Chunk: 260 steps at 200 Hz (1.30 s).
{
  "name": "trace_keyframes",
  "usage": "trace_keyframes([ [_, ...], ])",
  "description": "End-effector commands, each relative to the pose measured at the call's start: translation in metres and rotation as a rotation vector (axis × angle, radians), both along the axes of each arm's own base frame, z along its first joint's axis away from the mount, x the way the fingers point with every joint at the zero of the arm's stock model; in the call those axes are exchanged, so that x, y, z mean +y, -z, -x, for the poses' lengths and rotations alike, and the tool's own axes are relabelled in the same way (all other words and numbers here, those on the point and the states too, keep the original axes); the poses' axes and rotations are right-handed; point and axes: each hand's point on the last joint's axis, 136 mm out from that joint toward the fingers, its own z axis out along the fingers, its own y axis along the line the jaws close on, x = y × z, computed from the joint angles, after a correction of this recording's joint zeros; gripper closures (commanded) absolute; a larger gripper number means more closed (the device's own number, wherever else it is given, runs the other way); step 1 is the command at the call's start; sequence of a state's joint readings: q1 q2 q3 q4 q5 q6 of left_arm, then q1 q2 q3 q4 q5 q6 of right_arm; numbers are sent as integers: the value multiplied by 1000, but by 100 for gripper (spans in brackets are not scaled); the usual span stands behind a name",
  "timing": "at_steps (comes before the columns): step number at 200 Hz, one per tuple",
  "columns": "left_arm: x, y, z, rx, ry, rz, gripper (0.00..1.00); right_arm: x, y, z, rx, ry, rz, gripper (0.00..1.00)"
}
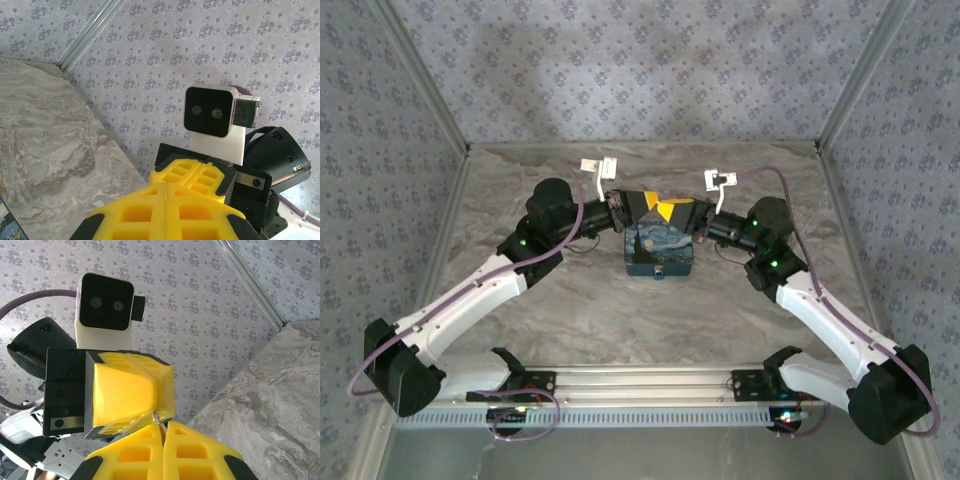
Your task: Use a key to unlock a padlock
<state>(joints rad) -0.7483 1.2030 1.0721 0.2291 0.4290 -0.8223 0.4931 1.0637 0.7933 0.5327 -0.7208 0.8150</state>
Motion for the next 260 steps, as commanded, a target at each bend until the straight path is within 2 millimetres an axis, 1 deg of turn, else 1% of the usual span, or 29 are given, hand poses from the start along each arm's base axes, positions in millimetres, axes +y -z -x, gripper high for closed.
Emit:
trace_keyframes([
  [1, 4, -15, 9, -33, 13, 42, 100, -7, -10, -2, -43, 34, -19, 100],
  [31, 5, -17, 9, -40, 13, 42, 100, -6, -9, -2, -41, 35, -17, 100],
  [81, 7, -16, 8, -37, 1, 30, 100, -8, -7, -5, -37, 45, -7, 100],
  [99, 7, -16, 7, -38, -2, 25, 96, -8, -7, -5, -37, 48, -2, 100],
  [108, 7, -17, 8, -39, 0, 25, 91, -8, -8, -5, -40, 45, -1, 100],
  [114, 6, -17, 7, -41, 1, 25, 90, -8, -8, -4, -41, 42, -1, 100],
  [126, 6, -17, 7, -39, 0, 25, 91, -8, -8, -4, -41, 42, 3, 100],
  [138, 5, -17, 7, -43, 4, 25, 96, -7, -6, -5, -37, 42, 7, 100],
  [155, 2, -16, 7, -36, 16, 21, 95, -6, -5, -4, -34, 33, 10, 100],
  [167, 0, -16, 6, -32, 20, 22, 90, -4, -3, -4, -31, 30, 11, 100],
  [171, 1, -17, 6, -33, 20, 23, 87, -4, -3, -4, -32, 29, 12, 100],
  [175, 1, -17, 6, -33, 19, 23, 83, -4, -2, -4, -30, 29, 13, 100],
  [181, 2, -17, 5, -33, 11, 23, 71, -5, -3, -3, -33, 31, 11, 100],
  [186, 3, -17, 5, -33, 2, 22, 63, -6, -3, -4, -33, 35, 13, 100],
  [201, 10, -18, 4, -37, -25, 19, 54, -10, -4, -4, -41, 49, 20, 100],
  [215, 17, -20, 4, -44, -42, 24, 50, -12, -4, -2, -45, 54, 24, 100],
  [234, 23, -20, 3, -42, -55, 20, 49, -14, -5, -2, -46, 56, 23, 100],
  [260, 25, -20, 3, -40, -58, 19, 48, -15, -5, -1, -48, 56, 18, 100],
])
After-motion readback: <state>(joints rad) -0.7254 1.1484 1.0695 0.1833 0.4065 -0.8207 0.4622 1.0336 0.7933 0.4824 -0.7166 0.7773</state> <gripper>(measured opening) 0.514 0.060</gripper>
